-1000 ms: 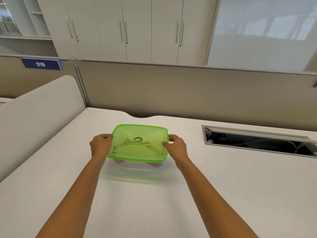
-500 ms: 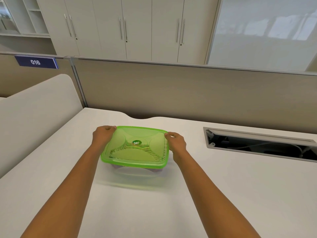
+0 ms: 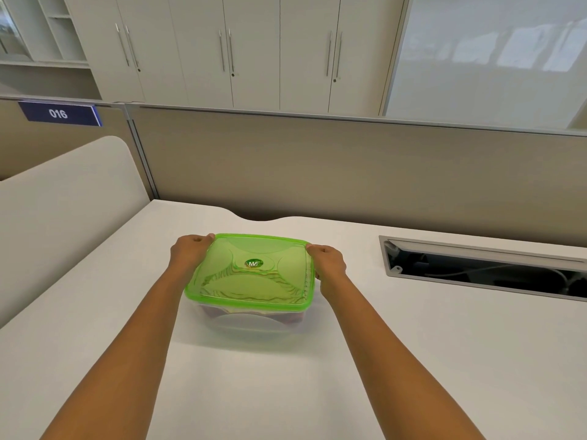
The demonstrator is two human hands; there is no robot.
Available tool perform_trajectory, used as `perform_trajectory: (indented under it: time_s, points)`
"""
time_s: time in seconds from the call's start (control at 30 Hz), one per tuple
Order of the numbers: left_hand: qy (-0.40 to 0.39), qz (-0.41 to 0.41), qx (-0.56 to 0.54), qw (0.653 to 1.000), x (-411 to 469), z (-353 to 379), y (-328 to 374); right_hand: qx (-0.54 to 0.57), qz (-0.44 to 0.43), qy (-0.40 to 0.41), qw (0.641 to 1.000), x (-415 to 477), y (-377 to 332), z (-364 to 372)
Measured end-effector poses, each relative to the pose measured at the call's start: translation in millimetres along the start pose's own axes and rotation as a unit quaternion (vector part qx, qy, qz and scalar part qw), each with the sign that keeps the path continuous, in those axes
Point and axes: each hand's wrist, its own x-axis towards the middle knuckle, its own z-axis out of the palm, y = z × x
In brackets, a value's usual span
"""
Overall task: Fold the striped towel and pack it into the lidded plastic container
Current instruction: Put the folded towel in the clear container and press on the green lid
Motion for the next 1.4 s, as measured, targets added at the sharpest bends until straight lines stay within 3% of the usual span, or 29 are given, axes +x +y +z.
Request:
perform_trajectory:
  time_s: [0.33, 0.47, 0.6, 0.83, 1.4]
  points:
    - [-0.055, -0.029, -0.020, 0.998, 5.4, 1.1, -1.1, 0.042, 0.039, -0.026, 0.998, 5.8, 5.9, 4.6]
    - [-0.059, -0.043, 0.007, 0.997, 8.1, 3.1, -5.4, 0.009, 0.037, -0.030, 0.999, 8.3, 5.7, 7.0]
    - [-0.043, -0.003, 0.082, 0.996, 10.3, 6.8, -7.1, -0.079, -0.016, 0.002, 0.997, 2.8, 10.6, 16.0]
    - [-0.024, 0.056, 0.159, 0.985, 14.0, 9.4, -9.3, -0.164, -0.031, 0.037, 0.985, -5.2, 15.0, 18.4]
    - [0.015, 0.106, 0.184, 0.977, 6.5, 13.4, -6.5, -0.180, -0.047, 0.044, 0.981, -5.5, 14.3, 19.0]
